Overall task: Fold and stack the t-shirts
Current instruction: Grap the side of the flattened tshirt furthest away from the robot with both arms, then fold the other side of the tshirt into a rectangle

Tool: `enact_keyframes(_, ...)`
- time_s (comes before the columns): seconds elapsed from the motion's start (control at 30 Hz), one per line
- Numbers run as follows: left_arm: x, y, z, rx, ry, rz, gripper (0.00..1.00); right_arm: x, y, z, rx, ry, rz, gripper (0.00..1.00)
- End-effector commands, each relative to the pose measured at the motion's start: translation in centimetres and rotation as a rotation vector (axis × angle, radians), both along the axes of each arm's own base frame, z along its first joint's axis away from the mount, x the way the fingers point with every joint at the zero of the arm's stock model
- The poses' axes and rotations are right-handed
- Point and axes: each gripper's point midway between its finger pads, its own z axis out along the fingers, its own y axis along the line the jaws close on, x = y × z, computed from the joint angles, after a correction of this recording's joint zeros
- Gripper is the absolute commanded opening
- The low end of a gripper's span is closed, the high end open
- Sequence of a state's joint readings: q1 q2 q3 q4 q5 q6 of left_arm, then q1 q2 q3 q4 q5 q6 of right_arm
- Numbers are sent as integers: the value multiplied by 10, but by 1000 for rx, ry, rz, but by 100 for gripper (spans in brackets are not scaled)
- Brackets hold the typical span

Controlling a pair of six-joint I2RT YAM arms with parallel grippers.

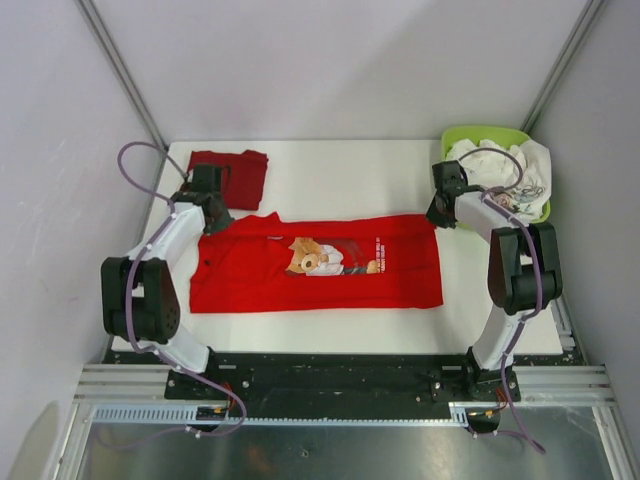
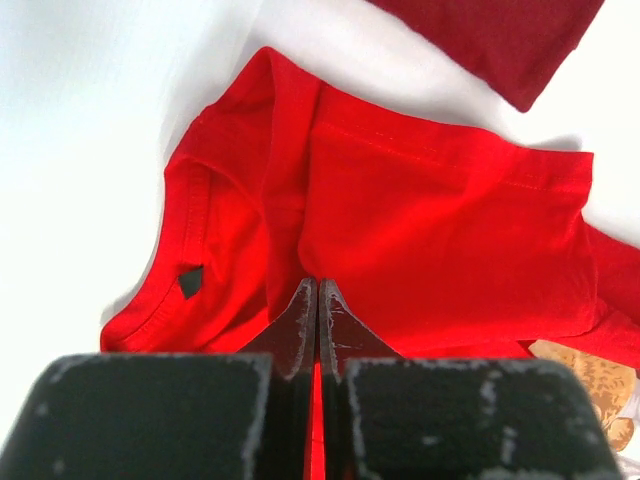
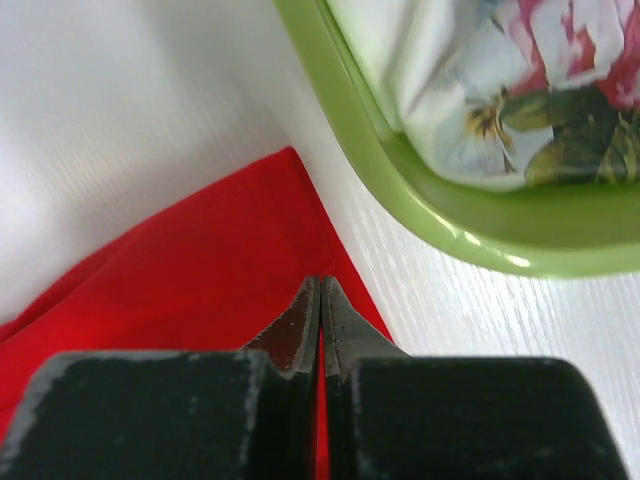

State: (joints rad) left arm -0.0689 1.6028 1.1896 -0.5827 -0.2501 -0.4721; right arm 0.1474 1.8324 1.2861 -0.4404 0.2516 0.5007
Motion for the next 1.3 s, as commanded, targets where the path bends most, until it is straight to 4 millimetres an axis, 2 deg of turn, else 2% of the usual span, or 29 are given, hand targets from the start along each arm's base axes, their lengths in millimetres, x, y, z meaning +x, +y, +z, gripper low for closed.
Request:
enact_keyframes(0.0,-4,4,22,-6,-76,20,0,-14,-4,11,-13,-21,-30,0)
enact_keyframes(0.27,-21,7,21,8,-75,22,0,-33,-8,9,-29,-12,-33,0)
enact_keyframes(0.77,-46,12,13,20,-64,31,0,-49,-8,13,-28,-15,-31,0)
enact_keyframes(0.97,-56,13,11,21,-64,35,0,-58,-7,7,-20,-3,-28,0)
enact_keyframes(1.27,-62,12,13,5,-77,36,0,-65,-8,10,-20,-10,-31,0)
